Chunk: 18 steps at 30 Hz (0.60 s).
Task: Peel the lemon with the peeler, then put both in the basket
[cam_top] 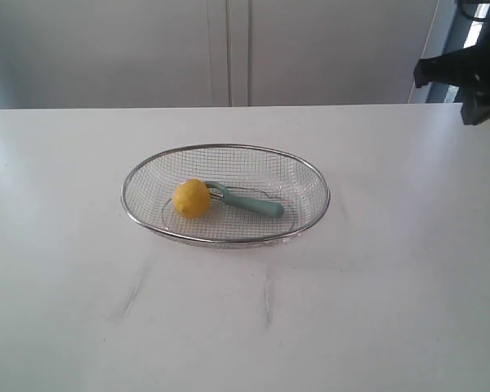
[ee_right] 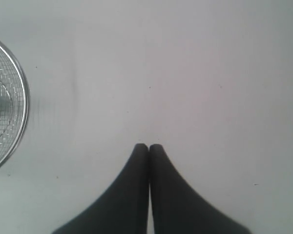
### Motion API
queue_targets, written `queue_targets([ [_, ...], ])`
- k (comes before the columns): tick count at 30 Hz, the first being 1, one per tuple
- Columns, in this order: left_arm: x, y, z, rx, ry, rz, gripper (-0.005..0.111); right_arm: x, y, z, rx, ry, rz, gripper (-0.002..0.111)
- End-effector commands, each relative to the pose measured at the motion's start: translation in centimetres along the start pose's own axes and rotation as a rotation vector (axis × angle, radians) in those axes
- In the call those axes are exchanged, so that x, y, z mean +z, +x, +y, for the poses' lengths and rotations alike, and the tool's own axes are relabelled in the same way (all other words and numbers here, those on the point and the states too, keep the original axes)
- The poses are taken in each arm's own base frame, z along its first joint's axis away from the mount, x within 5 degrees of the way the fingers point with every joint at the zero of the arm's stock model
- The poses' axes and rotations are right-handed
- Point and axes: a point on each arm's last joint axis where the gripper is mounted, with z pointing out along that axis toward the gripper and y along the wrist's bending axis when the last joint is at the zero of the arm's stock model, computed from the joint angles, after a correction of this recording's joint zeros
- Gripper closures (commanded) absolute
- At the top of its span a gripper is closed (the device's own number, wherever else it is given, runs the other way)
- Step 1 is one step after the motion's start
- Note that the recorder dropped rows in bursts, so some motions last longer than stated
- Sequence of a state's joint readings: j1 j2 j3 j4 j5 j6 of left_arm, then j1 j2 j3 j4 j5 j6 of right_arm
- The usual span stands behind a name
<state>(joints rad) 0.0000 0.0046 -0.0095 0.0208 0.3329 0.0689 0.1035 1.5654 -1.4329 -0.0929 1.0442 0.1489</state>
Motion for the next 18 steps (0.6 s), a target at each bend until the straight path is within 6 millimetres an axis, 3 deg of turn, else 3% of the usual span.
queue_targets([
  [1,0.1,0.3,-0.1,-0.001,0.007,0.012,0.107,-2.0,3.0,-0.7,-0.023,0.009,-0.073,0.108],
  [18,0.1,0.3,-0.1,-0.001,0.007,0.012,0.107,-6.0,13.3,-2.5,-0.073,0.05,-0.282,0.108],
])
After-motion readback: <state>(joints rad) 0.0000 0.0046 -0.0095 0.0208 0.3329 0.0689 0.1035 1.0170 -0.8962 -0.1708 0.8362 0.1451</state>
